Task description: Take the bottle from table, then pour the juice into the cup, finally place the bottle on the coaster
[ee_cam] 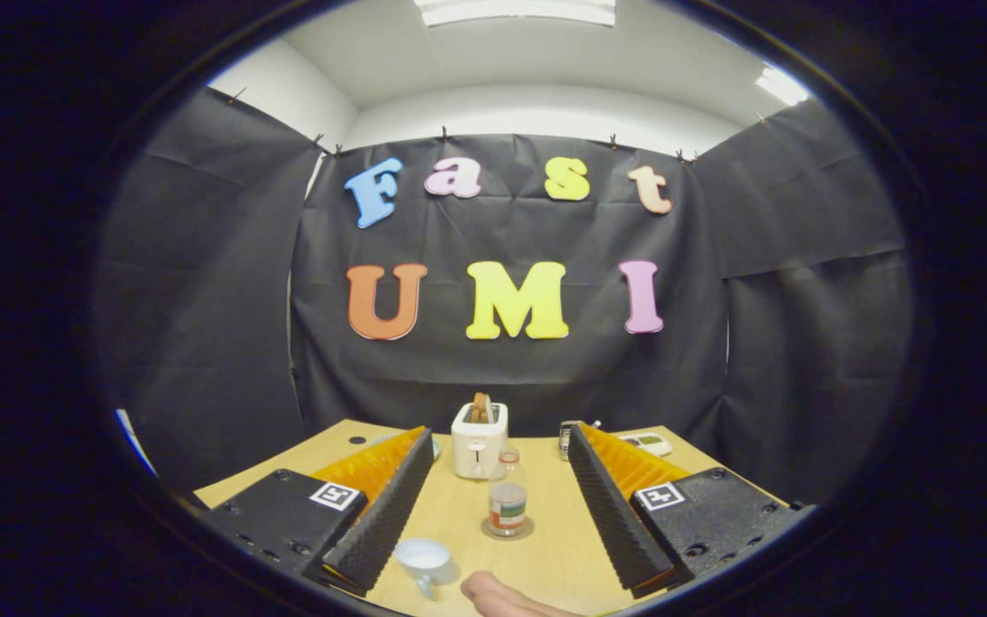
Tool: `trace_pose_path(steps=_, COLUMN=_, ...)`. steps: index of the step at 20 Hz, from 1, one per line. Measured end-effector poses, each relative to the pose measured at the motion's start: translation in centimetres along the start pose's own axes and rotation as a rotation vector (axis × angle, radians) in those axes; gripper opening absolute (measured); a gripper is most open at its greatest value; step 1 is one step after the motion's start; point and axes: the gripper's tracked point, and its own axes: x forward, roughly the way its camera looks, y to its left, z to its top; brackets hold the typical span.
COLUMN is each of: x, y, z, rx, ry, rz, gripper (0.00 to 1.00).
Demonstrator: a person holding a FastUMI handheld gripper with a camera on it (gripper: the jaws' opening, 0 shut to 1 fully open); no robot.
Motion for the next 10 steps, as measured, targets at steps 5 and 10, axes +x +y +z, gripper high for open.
trace_pose_path(steps=5, x=-1.4, y=-0.6, z=1.6, rx=-0.057, ry=0.048, rz=0.004, gripper=1.0)
trace_pose_path(steps=10, x=-2.9, y=-1.7, z=4.0, rx=0.02, ry=0.006, rz=0.06, gripper=1.0)
